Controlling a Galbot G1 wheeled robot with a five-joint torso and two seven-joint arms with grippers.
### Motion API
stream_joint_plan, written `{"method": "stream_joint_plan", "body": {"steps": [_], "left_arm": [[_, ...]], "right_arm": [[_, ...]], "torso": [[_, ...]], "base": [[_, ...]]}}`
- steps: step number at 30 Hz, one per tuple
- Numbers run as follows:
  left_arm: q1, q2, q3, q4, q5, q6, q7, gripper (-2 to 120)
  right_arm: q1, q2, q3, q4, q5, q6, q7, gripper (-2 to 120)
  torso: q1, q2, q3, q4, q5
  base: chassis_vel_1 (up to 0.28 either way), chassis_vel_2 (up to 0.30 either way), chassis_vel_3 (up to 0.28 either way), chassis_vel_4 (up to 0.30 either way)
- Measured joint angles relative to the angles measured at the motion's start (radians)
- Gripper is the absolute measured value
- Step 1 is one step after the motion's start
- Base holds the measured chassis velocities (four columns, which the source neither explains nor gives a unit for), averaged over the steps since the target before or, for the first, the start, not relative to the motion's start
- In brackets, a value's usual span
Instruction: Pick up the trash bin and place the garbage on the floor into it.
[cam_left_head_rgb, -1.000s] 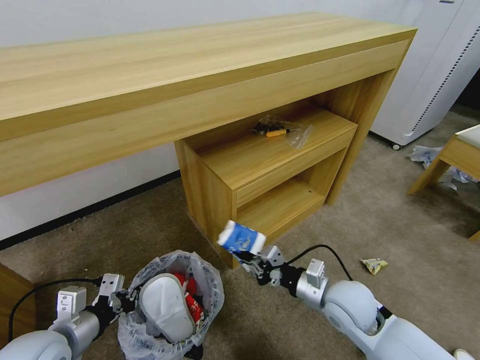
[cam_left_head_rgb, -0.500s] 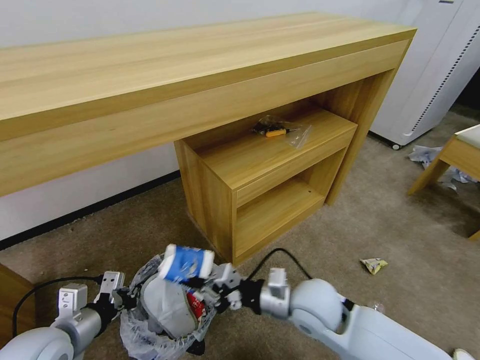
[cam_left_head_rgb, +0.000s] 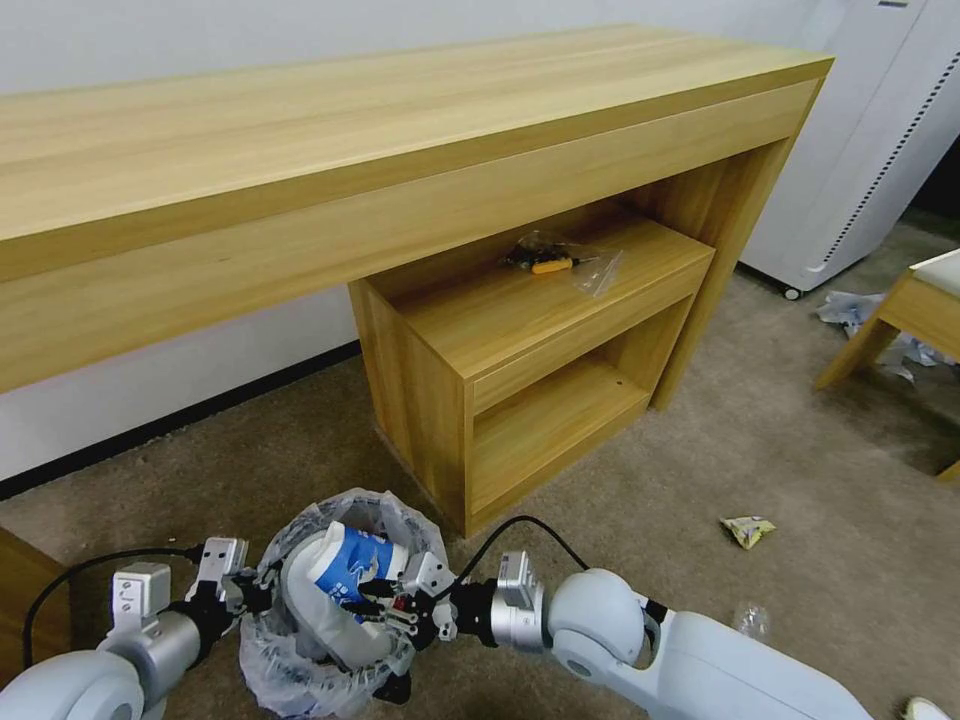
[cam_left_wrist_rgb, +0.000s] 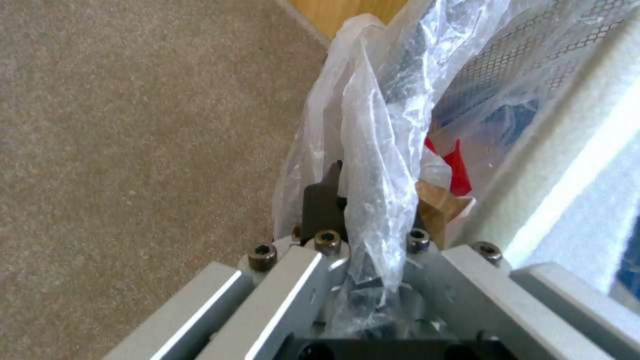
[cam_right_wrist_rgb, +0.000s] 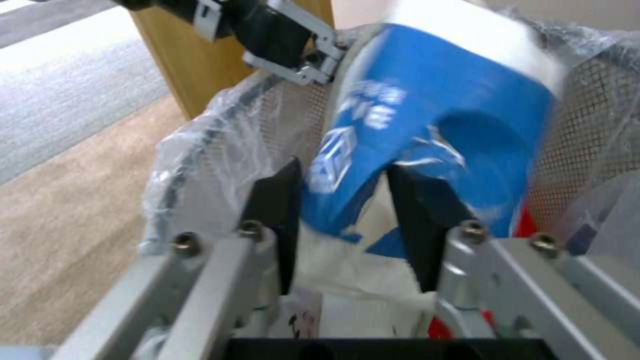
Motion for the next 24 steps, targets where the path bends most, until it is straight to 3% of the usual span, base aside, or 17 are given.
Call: {"method": "stream_joint_plan", "body": {"steps": [15,24], "left_arm": [[-0.011,0.004,-0.007,0.008,-0.008,0.0,0.002,0],[-0.009,0.004,-0.011,0.003,-0.01,0.0,0.002,0]], "right_arm": [[-0.044,-0.024,0.037,0.06,0.009,0.001,0.023,96],[-0.08,-0.042,0.067,0.066,0.012,0.0,0.035,100]], "torso": [[0.0,0.0,0.0,0.0,0.0],[0.0,0.0,0.0,0.0001,0.0002]], "base": [[0.0,0.0,0.0,0.0],[0.0,0.0,0.0,0.0]]}}
